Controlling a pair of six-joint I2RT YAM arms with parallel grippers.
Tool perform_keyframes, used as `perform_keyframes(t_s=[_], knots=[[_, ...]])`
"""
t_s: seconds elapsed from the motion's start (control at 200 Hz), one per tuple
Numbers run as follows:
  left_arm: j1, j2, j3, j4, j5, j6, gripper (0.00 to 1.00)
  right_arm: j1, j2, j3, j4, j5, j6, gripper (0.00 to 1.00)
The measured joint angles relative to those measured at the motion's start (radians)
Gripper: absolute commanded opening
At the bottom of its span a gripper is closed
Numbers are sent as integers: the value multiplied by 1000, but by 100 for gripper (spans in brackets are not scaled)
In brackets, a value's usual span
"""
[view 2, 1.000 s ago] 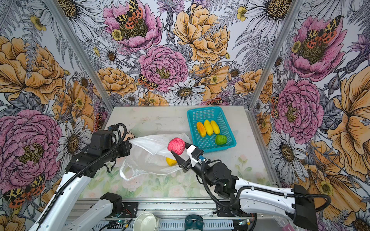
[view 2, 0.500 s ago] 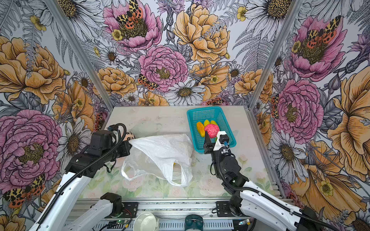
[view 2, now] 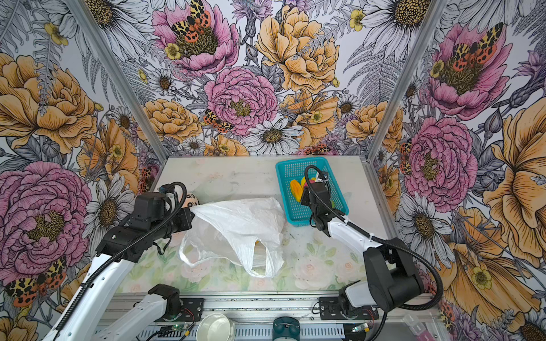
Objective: Untie the knot of the plastic bag and take out the fruit
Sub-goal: Place the fruit in the basket.
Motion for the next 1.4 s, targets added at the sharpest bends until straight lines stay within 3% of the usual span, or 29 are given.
perform_keyframes(t_s=[0.28, 0.42, 0.515, 0.735, 0.925, 1.171, 1.401], knots=[[0, 1, 0, 0, 0, 0, 0, -55, 178, 56, -68, -67, 68, 26], [0, 1, 0, 0, 0, 0, 0, -77, 216, 68, -70, -75, 92, 32], [0, 1, 0, 0, 0, 0, 0, -80, 220, 69, -70, -79, 108, 41], [0, 3, 0, 0, 0, 0, 0, -83, 198, 50, -53, -79, 124, 71], [1, 7, 0, 0, 0, 0, 0, -83, 76, 0, -53, -78, 137, 83], [1, 16, 0, 0, 0, 0, 0, -61, -214, -84, -50, -41, 137, 85], [-29, 35, 3, -11, -45, 1, 0, 74, -529, -117, -55, 12, 61, 70]])
